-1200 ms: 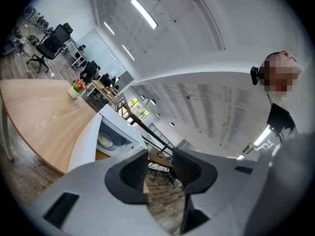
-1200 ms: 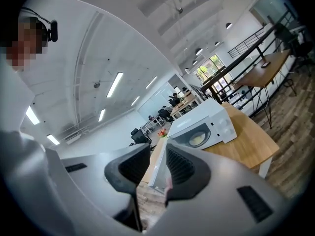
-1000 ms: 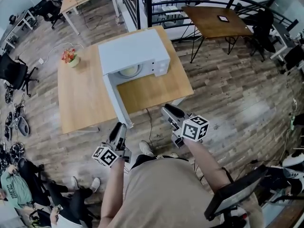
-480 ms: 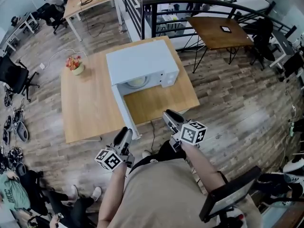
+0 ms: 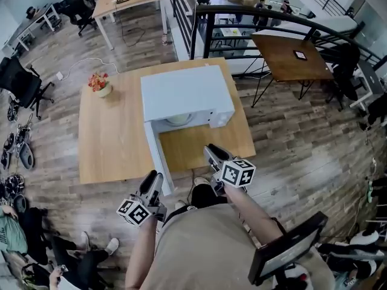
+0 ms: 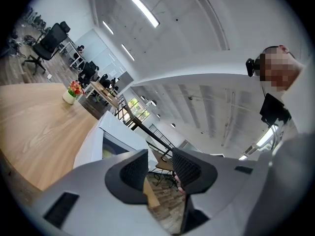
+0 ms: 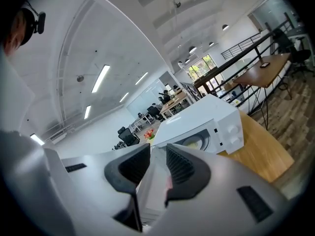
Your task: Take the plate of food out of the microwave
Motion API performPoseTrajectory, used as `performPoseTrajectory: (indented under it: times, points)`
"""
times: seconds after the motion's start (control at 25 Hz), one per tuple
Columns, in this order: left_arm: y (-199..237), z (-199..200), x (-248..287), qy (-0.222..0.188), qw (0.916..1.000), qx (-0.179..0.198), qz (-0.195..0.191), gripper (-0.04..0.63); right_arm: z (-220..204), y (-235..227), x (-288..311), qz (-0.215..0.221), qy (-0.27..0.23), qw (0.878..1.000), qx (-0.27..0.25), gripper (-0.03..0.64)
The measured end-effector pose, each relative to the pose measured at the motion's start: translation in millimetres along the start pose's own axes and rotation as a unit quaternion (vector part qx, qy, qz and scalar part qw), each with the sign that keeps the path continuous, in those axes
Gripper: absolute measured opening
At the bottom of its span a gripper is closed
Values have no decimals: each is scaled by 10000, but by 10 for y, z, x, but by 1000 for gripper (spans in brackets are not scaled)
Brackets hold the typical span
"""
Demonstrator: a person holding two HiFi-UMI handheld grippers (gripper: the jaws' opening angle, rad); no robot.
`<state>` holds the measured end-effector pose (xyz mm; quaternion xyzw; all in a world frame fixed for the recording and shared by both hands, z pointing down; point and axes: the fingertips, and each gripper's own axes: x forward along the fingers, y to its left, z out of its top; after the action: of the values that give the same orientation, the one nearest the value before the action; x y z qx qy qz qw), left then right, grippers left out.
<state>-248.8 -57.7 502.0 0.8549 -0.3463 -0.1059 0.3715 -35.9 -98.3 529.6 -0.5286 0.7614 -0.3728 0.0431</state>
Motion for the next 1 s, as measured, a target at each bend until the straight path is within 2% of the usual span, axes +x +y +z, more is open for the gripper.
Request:
performPoseTrajectory:
  times: [0.28, 0.48, 0.64, 1.0]
  points:
    - [7, 148, 380, -221, 9986, -1, 488, 160, 163, -430, 431, 1, 486, 9985, -257, 91]
    - [4, 160, 509, -326, 9963, 57, 787, 160, 10, -786, 767, -108, 842, 9961, -238, 91]
    - [54, 173, 569, -460, 9929, 39, 1098, 159, -136, -928, 1043, 15, 1174, 9929, -188, 91]
    - [39, 18, 778, -517, 9869, -25, 1527, 160, -50, -1001, 1276, 396, 1497, 9875, -298, 91]
